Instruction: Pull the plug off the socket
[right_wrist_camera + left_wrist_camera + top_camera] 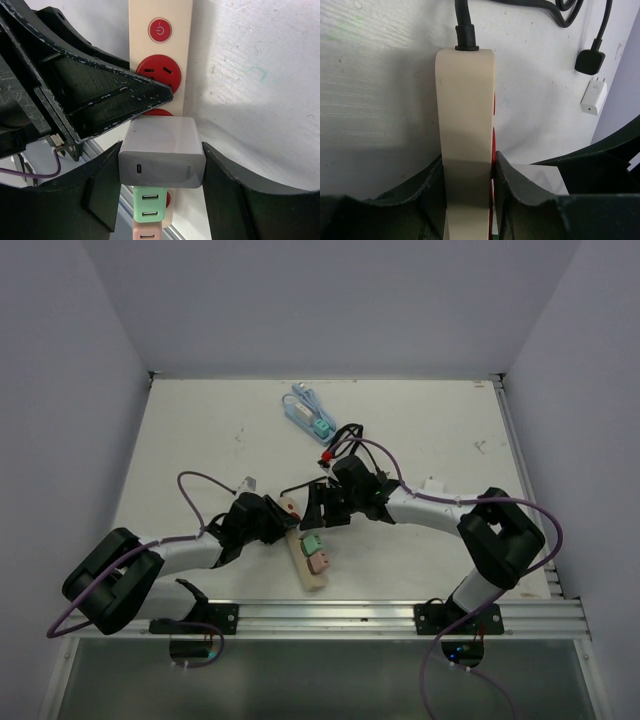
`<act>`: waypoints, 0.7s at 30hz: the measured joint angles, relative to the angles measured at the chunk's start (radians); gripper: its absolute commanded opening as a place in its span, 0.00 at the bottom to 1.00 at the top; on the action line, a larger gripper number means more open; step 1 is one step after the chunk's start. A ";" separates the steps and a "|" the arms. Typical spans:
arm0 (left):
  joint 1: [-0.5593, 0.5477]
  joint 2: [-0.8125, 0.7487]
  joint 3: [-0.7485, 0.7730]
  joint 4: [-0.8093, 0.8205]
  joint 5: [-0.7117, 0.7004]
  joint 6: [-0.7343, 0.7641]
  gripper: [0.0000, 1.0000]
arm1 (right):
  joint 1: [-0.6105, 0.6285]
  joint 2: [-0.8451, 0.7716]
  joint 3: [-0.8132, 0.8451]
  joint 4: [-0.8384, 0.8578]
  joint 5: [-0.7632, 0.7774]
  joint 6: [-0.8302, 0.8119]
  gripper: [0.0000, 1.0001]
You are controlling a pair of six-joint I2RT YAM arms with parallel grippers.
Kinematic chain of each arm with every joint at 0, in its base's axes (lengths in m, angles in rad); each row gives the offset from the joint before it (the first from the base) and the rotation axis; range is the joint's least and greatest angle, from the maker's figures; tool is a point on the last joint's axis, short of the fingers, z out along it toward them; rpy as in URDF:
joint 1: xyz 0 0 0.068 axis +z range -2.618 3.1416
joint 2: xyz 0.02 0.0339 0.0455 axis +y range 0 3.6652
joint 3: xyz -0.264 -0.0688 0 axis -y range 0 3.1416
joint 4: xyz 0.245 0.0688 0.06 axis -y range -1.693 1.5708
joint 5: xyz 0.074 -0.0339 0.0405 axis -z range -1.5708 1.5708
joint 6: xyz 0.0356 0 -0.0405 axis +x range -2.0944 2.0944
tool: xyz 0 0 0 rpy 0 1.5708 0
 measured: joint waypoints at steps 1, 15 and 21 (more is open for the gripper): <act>0.000 0.001 0.001 0.000 -0.002 0.000 0.00 | 0.001 0.000 0.000 -0.001 0.001 0.000 0.00; -0.008 0.000 -0.008 0.063 0.029 -0.003 0.00 | -0.092 -0.051 -0.093 0.079 -0.125 0.013 0.00; -0.008 0.003 -0.008 0.087 0.037 0.000 0.00 | -0.111 -0.060 -0.094 0.076 -0.151 -0.003 0.00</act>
